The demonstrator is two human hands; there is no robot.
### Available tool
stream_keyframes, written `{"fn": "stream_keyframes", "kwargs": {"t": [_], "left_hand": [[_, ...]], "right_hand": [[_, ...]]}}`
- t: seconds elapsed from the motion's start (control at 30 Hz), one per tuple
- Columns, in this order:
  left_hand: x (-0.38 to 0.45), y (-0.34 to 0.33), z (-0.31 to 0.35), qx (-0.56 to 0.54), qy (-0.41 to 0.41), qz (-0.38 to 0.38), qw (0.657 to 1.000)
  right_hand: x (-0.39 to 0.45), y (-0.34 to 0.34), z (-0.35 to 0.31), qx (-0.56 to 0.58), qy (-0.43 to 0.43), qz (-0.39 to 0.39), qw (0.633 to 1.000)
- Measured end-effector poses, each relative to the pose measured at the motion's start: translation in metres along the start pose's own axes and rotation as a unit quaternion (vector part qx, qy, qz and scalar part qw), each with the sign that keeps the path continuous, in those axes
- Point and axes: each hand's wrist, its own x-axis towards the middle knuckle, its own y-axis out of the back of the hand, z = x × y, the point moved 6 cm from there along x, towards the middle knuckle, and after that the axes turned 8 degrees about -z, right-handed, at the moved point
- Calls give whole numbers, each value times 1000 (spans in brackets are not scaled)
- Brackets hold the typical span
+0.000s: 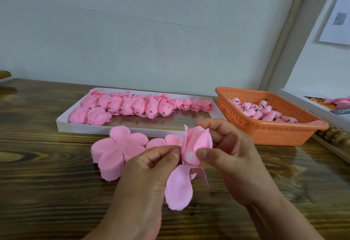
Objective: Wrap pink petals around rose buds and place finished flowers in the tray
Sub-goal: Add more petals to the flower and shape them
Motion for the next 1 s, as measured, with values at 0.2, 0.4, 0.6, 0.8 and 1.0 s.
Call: {"fn": "stream_keyframes", "kwargs": {"t": [0.2,0.4,0.6,0.8,1.0], "left_hand": [[-4,-4,5,-2,-37,-54,998],[-2,-5,11,7,-35,-100,994],[10,0,11,13,17,-120,993],[25,5,10,27,46,-115,992],[28,9,11,43,51,-100,993]], "right_hand": [[-1,1,3,-49,-26,-1,998],[0,-1,4,-31,-41,-22,998],[8,6,4,-57,-85,-27,994],[20,8,1,-70,-86,-45,993],[24,6,1,-58,-92,-48,993]]}}
